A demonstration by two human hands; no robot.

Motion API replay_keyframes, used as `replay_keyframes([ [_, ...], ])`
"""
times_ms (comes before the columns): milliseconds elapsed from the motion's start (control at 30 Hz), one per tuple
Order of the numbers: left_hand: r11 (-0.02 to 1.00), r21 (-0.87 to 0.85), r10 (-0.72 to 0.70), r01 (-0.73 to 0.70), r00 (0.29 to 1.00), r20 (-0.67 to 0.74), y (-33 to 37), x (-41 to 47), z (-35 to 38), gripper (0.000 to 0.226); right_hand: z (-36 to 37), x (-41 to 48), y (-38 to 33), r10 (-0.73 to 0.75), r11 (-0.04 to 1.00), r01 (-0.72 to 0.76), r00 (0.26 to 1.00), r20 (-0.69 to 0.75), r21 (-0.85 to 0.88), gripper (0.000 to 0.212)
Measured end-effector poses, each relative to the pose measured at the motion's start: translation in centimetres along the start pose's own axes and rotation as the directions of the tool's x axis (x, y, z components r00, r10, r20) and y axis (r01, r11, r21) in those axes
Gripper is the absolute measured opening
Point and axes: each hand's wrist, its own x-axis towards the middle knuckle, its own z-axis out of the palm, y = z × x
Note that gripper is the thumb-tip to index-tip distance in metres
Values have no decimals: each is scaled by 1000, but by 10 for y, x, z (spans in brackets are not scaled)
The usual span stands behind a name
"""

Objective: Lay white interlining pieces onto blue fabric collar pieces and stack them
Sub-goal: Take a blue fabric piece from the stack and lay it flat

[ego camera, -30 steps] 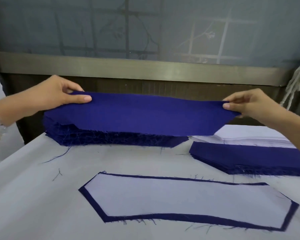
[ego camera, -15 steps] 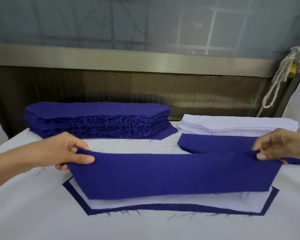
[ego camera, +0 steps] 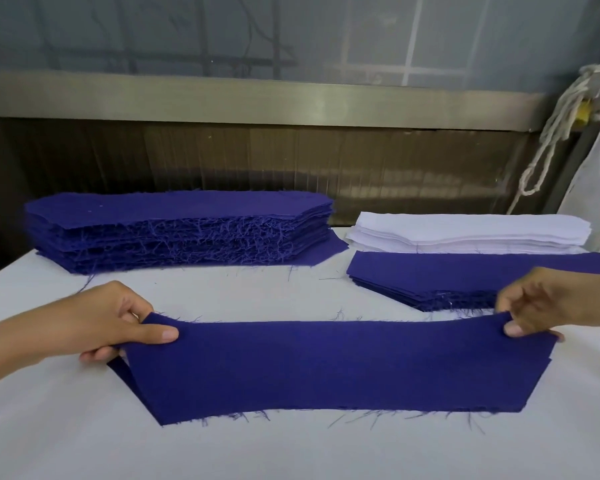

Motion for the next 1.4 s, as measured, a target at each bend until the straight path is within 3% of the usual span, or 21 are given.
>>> replay_keyframes([
  [100, 999, 33, -7, 7, 1000, -24, 2, 0, 2, 59, 3, -2, -8, -5, 1000, 5, 1000, 21, 12, 38],
  [533, 975, 222, 28, 0, 992, -124, -10, 1, -3, 54, 9, -7, -17, 113, 993, -115, 992, -53, -28, 41],
  [700, 965, 246, 132, -88, 977, -169, -18, 3, -12, 50, 14, -12, -29, 112, 985, -124, 988, -103, -120, 50],
  [800, 931, 297, 274, -210, 942, -193, -21, 5, -12, 57, 16, -14, -31, 58, 981, -86, 986, -156, -176, 55],
  [1000, 838, 368, 473, -402, 872, -125, -25, 10, -3, 76, 19, -17, -36, 34, 973, -74, 983, -182, -218, 55],
  [1267, 869, 258, 442, -423, 897, -18, -22, 9, -2, 66, 24, -18, -44, 31, 974, -64, 988, -154, -216, 55],
  [1400, 879, 290, 393, -379, 920, 11, -26, 8, -3, 59, 27, -18, -51, -49, 962, 12, 990, -129, -273, 50],
])
